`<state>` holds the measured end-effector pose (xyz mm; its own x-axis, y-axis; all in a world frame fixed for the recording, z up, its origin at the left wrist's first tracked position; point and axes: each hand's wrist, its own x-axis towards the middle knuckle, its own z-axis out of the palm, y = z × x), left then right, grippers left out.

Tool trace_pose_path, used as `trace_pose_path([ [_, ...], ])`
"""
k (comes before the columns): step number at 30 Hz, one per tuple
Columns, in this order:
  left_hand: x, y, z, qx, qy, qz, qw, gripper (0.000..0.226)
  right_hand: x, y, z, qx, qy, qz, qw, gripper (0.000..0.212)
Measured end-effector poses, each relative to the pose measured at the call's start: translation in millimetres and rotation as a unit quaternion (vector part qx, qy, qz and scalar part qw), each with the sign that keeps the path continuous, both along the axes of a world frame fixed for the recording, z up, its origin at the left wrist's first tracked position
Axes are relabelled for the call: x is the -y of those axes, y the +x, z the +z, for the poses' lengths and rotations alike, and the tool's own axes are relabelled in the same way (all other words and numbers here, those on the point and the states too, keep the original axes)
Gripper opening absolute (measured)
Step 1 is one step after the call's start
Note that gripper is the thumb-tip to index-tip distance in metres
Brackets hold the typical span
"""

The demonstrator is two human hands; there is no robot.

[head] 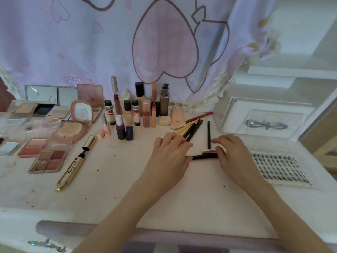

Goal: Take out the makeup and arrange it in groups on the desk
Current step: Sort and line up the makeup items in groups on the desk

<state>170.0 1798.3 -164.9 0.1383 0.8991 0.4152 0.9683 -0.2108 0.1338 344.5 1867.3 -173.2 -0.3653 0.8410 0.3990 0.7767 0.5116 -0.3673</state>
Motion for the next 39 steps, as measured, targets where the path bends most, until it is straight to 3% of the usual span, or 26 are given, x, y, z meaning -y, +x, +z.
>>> trace_pose_path([
  [6,-41.7,37.7,7.3,-0.033,-0.081,0.035,0.996,0.042,-14.0,18.1,-7.1,0.074,-0.027,-0.029,0.996,0.028],
  [12,-58.5,47.6,-2.5,-0.027,-0.152,0.031,0.987,0.035,-20.0,21.0,-12.5,0.099,-0.014,-0.015,0.995,0.023],
  [15,-60.1,45.9,-5.7,0.012,-0.156,0.024,0.987,0.032,-24.2,21.9,-22.1,0.071,0.028,-0.008,0.997,0.015],
  [23,-68.5,38.5,-5.0,0.112,-0.161,0.008,0.981,0.021,-28.5,22.5,-25.3,0.050,0.064,0.041,0.996,0.018],
  [28,-63.7,24.6,1.6,0.295,-0.048,-0.005,0.954,0.012,-30.5,22.5,-13.7,-0.021,0.077,0.068,0.994,0.029],
  [30,-62.3,16.5,4.3,0.359,0.011,0.016,0.933,0.008,-28.1,17.5,-3.0,-0.113,-0.004,0.067,0.991,0.017],
  [32,-59.7,8.0,7.4,0.392,0.041,0.031,0.919,0.007,-25.9,6.8,7.4,-0.290,-0.162,0.082,0.940,0.008],
  [34,-56.6,1.6,7.7,0.384,0.050,0.020,0.922,0.009,-26.5,-4.0,14.9,-0.462,-0.272,0.090,0.839,0.008],
  [36,-53.8,0.7,5.7,0.350,0.048,-0.010,0.935,0.004,-31.9,-14.5,22.3,-0.557,-0.336,0.080,0.755,0.013],
  [39,-54.2,5.3,-0.8,0.302,0.041,-0.020,0.952,0.022,-37.6,-26.5,22.7,-0.552,-0.374,0.038,0.744,0.024],
])
